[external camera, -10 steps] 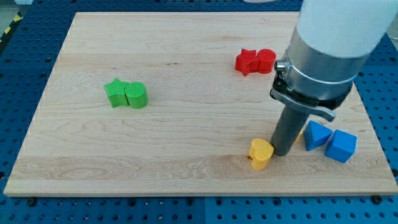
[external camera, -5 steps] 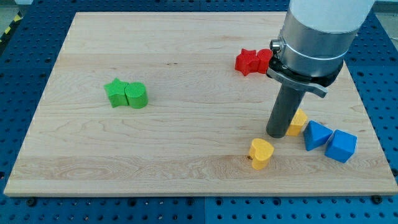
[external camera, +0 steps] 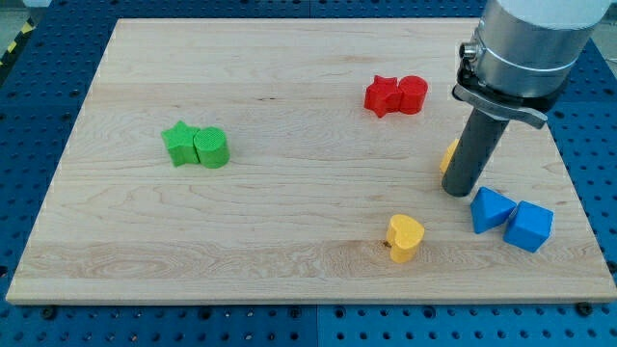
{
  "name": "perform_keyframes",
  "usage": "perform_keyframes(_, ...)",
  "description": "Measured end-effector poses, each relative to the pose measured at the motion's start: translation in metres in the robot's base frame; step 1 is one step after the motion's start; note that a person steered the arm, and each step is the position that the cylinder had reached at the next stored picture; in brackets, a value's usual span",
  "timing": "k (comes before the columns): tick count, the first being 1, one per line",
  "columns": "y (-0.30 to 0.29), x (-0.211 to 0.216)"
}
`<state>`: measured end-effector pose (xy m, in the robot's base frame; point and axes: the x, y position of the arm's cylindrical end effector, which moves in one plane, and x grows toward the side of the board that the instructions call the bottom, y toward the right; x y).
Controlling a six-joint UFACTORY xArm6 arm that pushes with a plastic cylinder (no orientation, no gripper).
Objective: Push the yellow hexagon into the red blocks
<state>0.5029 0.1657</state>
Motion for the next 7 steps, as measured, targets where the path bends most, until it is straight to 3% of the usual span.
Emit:
perform_keyframes(2, 0.032, 0.008)
perform_keyframes(4, 0.036, -0.025)
perform_keyframes(7, 0.036, -0.032)
